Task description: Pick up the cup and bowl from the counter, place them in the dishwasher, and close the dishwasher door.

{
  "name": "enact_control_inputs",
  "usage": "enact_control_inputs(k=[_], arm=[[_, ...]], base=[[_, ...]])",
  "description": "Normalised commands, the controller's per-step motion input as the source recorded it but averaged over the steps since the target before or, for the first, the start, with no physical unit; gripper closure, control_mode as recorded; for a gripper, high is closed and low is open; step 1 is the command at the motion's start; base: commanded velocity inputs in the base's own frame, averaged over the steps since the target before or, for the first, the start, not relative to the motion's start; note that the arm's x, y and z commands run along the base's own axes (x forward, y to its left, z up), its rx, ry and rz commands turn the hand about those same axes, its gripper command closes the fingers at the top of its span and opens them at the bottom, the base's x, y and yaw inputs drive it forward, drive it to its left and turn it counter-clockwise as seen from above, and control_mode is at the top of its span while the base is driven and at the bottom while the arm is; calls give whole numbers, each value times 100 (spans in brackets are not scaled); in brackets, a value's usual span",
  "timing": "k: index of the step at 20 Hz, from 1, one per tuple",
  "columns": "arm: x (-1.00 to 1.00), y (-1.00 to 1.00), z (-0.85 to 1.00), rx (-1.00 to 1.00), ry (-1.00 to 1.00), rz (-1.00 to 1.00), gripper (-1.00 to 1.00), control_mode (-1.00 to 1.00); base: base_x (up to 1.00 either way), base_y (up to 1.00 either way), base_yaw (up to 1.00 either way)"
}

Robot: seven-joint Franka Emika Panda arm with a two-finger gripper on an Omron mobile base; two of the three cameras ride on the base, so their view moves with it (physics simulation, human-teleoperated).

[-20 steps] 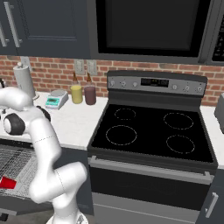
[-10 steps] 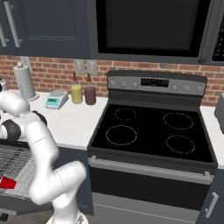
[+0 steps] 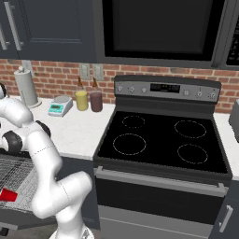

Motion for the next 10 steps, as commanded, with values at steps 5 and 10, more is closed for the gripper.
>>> enact_control_inputs(k=[5,10], arm=[[8,-13,-32,21,-11,-10,-100,-100],[0,16,-46,12,4,1,-100,-100]], base=[[0,0,0],[0,0,0]])
